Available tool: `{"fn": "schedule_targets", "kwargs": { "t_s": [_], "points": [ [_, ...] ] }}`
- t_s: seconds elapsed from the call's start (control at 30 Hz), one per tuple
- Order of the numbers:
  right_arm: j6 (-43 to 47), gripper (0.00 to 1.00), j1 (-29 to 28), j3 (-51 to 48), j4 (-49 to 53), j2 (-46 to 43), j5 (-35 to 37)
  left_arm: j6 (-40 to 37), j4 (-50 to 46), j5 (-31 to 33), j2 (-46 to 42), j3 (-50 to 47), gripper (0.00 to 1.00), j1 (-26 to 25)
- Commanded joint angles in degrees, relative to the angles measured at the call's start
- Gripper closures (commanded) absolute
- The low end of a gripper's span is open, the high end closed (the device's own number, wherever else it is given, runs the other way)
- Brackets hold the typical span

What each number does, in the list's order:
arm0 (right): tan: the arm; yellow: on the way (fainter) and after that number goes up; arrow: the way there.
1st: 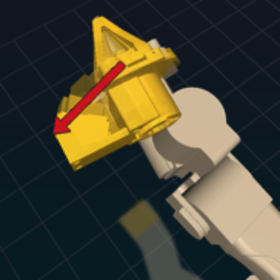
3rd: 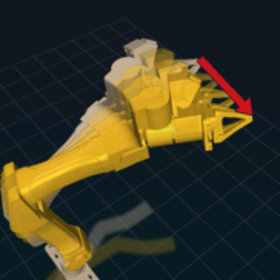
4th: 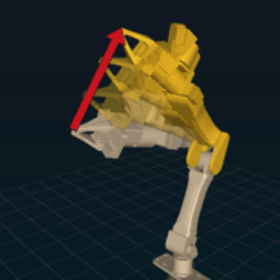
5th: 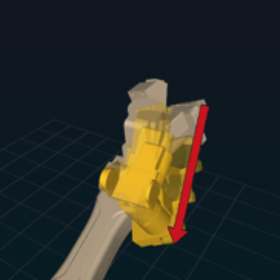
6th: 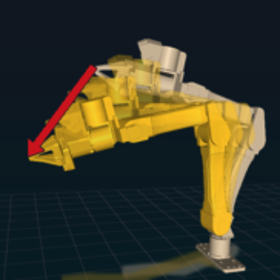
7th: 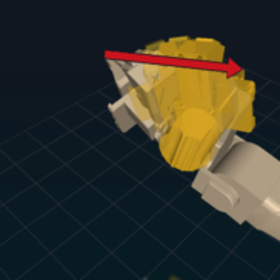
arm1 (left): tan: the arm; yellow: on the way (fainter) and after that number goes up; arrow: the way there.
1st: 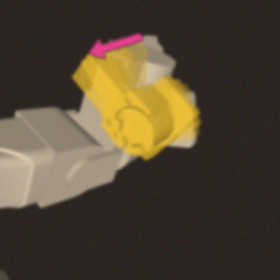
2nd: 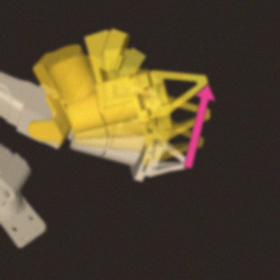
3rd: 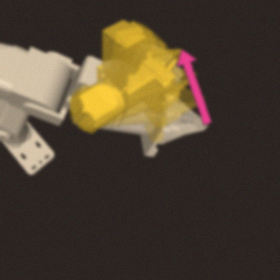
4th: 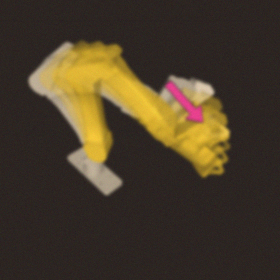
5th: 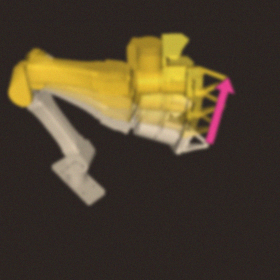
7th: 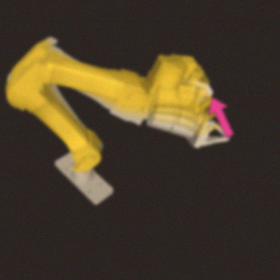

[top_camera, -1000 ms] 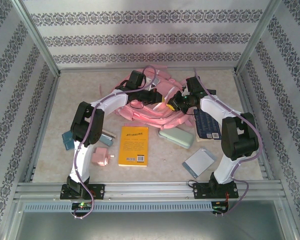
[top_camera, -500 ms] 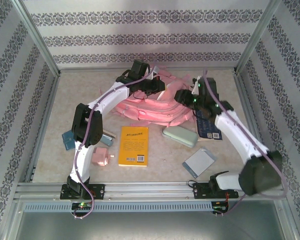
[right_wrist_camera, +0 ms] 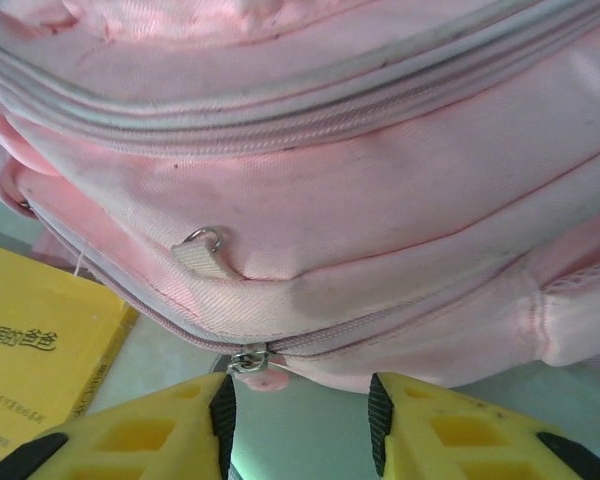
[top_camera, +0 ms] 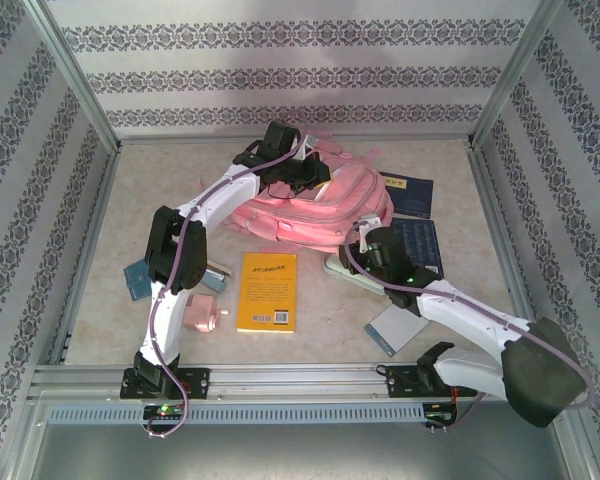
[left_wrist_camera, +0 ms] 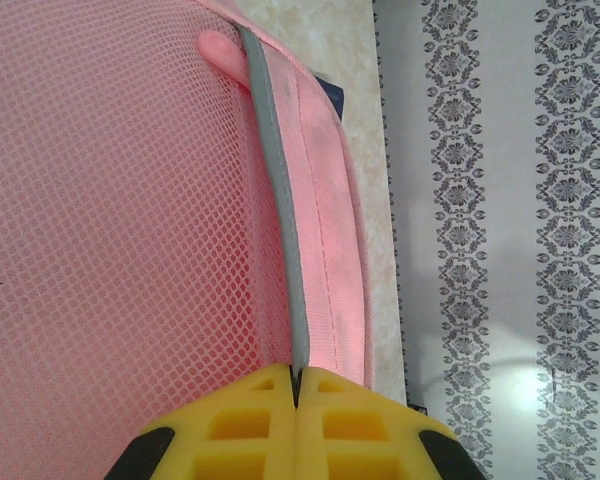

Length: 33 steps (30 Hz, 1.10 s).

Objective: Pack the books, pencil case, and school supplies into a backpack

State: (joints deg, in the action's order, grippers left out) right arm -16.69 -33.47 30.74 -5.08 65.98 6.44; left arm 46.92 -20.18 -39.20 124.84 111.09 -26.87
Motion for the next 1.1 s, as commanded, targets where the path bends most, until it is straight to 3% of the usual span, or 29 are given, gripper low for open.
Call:
{"fn": "schedule_targets", "kwargs": {
  "t_s": [0.0,0.27,0.73,1.07],
  "points": [
    [-0.1,0.58,-1.7,0.0,-5.7,2.4,4.4,2.0,3.5,0.0,0.6,2.7,1.00,0.9],
    [-3.1,0.61,-2.9,0.0,-8.0,8.2,5.8,3.5,3.9,-0.4,1.2,2.7,1.00,1.4],
    [5.2,0.61,-4.2,-1.2,-17.7,15.7,10.7,4.9,4.3,-1.3,1.3,3.2,1.00,1.8],
    [4.9,0.88,-4.1,0.1,-16.8,17.1,12.7,3.7,3.1,-1.4,1.3,3.3,1.00,2.1]
  ]
}}
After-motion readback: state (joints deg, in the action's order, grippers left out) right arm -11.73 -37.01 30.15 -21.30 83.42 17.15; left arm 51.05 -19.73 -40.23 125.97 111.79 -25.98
